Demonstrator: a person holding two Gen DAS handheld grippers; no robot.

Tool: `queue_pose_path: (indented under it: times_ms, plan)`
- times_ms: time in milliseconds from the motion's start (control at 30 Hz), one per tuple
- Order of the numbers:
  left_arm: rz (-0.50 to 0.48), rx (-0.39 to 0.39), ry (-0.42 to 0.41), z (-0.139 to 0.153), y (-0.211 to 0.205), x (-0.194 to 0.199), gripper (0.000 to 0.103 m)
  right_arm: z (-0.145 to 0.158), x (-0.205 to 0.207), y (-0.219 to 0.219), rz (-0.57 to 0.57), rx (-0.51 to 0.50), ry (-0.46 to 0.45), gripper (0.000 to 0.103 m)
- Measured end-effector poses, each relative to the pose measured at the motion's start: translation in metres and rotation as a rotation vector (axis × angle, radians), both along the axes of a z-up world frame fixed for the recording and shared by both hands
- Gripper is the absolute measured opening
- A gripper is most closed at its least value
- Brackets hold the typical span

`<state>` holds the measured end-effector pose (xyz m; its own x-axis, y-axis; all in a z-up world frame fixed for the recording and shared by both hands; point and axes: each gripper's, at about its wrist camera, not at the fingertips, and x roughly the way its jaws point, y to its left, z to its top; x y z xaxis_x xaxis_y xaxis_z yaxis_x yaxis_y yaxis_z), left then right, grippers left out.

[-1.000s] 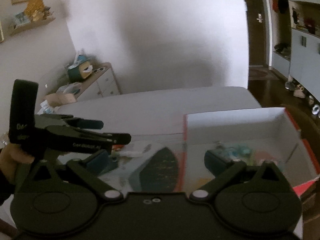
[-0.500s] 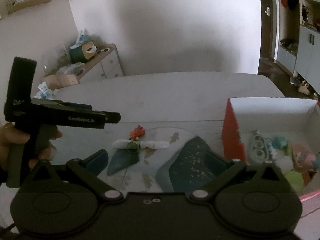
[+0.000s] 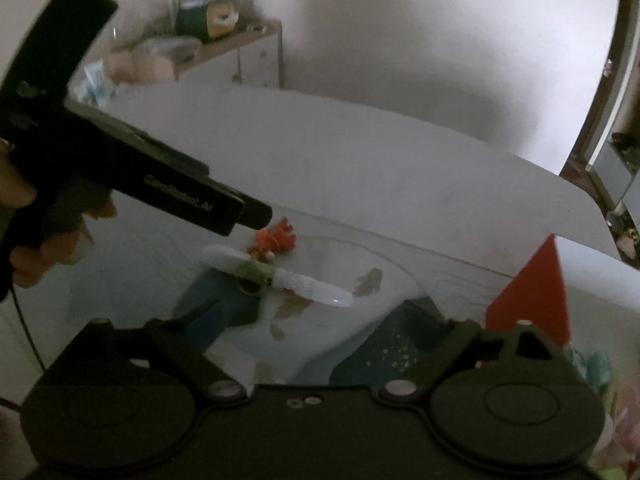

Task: Organize rigid objects
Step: 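Grasp the orange plush keychain with the left gripper while the right grasps the white glue stick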

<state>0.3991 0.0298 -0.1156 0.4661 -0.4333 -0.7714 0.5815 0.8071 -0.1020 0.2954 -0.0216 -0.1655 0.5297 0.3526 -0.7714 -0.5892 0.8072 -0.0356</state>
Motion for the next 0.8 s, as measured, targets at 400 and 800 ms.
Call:
queue_pose_path:
  times_ms: [400,800]
  plan:
    - [0.016,0.021,0.036,-0.033,-0.013,0.017,0.084,-0.023,0.030,0.031,0.205,-0.155,0.008,0.075]
    - [-0.042,0.012,-0.004,-0.042,-0.013,0.014,0.068,-0.029,0.043,0.042,0.312,-0.157,0.060,0.047]
